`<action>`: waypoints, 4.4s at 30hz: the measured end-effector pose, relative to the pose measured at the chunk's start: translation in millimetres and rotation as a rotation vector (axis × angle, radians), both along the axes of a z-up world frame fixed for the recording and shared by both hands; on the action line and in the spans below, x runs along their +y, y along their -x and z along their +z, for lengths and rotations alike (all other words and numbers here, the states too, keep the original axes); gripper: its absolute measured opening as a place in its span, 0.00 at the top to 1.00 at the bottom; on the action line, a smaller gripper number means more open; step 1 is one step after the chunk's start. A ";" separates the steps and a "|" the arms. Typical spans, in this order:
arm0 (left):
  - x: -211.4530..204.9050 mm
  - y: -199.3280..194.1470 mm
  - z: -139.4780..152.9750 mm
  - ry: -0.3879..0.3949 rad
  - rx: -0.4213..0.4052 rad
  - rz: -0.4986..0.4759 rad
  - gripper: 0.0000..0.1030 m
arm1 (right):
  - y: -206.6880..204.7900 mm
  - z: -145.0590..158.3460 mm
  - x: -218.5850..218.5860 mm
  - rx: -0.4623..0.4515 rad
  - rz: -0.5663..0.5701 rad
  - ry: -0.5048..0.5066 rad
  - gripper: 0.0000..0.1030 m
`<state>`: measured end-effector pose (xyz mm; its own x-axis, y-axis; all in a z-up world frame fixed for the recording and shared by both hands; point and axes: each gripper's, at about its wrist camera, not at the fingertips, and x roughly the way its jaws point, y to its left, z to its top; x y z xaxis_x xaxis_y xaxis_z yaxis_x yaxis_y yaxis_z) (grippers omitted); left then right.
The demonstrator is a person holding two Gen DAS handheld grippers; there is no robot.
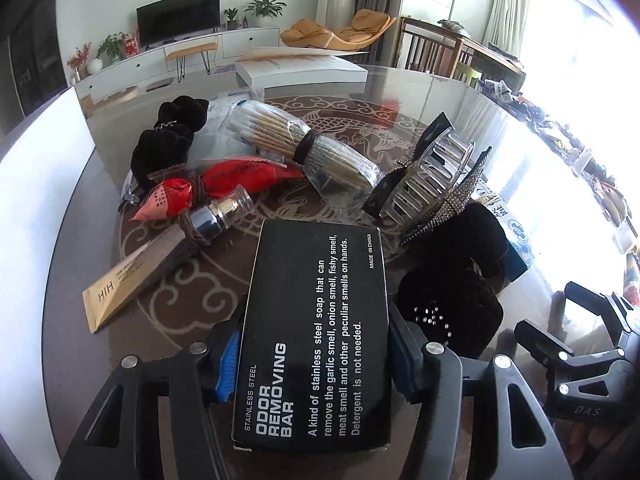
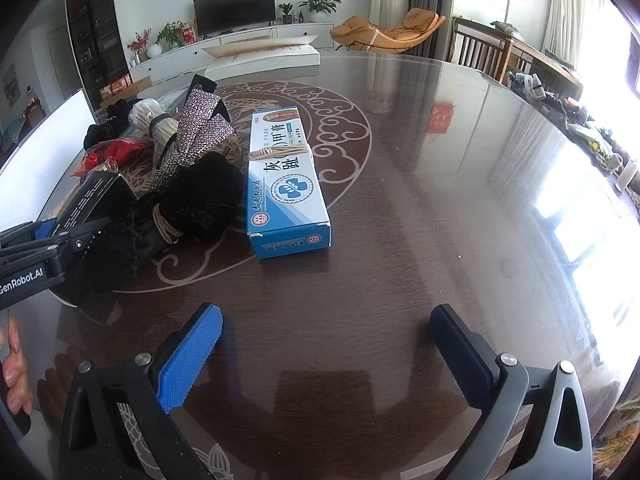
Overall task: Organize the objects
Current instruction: 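Grasp the black odor removing bar box with the left gripper and lift, then carry the box toward the bin with the left gripper while the right gripper grasps the black fuzzy pom-pom, then lower the box into the cardboard bin with the left gripper while the right gripper drops the pom-pom in, then withdraw both open grippers from the bin back over the table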
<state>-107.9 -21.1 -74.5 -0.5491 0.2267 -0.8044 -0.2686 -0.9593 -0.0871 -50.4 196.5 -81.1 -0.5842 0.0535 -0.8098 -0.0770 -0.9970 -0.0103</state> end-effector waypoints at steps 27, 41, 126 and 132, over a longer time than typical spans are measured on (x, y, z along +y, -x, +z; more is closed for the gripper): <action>-24.3 -64.0 -0.8 0.048 -0.003 0.037 0.28 | -0.2 0.2 0.1 0.000 0.000 0.000 0.00; -27.1 -80.7 0.2 0.061 0.035 0.001 0.44 | 0.9 44.4 -18.9 -0.033 0.083 0.433 0.00; -23.4 -55.1 -9.7 0.067 0.006 0.173 0.00 | -16.5 -1.7 -52.0 -0.014 0.087 0.006 0.00; -19.9 -53.7 -11.1 0.094 0.003 0.169 0.00 | -16.2 -1.4 -51.8 -0.013 0.087 0.007 0.00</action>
<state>-54.2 -40.9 -85.6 -0.5753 0.0546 -0.8161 -0.1026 -0.9947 0.0058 -34.2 144.7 -82.5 -0.5756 -0.0021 -0.8177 0.0097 -0.9999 -0.0042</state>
